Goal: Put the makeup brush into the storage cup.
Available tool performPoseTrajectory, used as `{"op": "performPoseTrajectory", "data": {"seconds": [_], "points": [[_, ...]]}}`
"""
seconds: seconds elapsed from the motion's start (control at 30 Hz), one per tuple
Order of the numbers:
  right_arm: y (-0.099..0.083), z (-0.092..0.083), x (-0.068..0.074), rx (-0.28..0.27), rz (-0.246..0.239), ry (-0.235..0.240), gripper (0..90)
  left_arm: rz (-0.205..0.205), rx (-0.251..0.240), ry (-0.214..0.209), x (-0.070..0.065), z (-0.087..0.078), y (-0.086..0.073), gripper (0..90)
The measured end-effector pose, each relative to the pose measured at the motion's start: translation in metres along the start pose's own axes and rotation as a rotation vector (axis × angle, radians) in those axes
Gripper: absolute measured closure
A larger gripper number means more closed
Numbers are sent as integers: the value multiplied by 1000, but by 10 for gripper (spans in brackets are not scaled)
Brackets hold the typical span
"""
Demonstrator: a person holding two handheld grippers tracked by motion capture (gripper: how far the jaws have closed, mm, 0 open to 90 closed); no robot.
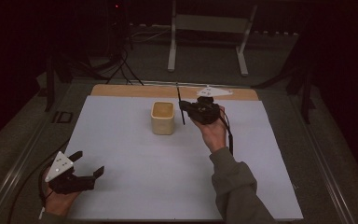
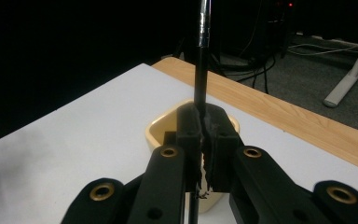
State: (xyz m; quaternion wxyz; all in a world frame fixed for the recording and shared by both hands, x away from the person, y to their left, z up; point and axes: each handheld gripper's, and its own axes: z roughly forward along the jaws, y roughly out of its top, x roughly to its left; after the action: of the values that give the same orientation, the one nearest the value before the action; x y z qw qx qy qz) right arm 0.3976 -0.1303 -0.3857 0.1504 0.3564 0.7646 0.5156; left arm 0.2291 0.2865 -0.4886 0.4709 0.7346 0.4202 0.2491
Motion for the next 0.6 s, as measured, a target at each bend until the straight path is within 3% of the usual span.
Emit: {"op": "performPoseTrajectory", "data": {"seconds": [0.6], "points": [[7, 9, -4, -43, 37, -24, 858, 0, 1, -1, 0, 0, 0, 27]]}}
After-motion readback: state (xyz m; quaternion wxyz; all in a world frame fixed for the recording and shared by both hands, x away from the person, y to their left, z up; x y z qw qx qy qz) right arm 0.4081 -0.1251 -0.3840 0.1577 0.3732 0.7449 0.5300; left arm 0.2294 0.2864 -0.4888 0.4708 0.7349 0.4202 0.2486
